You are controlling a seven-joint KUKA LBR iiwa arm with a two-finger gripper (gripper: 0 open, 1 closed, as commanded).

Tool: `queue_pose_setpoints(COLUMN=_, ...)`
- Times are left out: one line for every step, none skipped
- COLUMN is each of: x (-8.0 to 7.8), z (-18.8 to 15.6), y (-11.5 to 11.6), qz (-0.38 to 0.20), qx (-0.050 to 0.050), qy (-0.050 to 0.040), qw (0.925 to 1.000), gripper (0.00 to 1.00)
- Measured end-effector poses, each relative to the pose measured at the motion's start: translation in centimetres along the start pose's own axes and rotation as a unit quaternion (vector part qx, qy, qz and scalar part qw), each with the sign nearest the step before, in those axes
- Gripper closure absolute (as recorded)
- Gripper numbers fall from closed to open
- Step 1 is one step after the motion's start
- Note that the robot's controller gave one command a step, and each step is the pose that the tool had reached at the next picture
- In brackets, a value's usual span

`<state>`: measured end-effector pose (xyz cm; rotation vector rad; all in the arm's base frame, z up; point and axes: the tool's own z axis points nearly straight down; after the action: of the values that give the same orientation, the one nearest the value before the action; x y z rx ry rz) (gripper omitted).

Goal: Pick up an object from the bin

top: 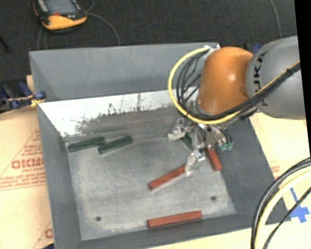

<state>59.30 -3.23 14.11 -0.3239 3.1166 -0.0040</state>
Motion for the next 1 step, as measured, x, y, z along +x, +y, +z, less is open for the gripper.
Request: queue_pose_setpoints(x=2.53, z=5.98, y=-0.24, qz=0.000, qx=-0.001, qy=0.0037, qw=1.0000, gripper=1.00)
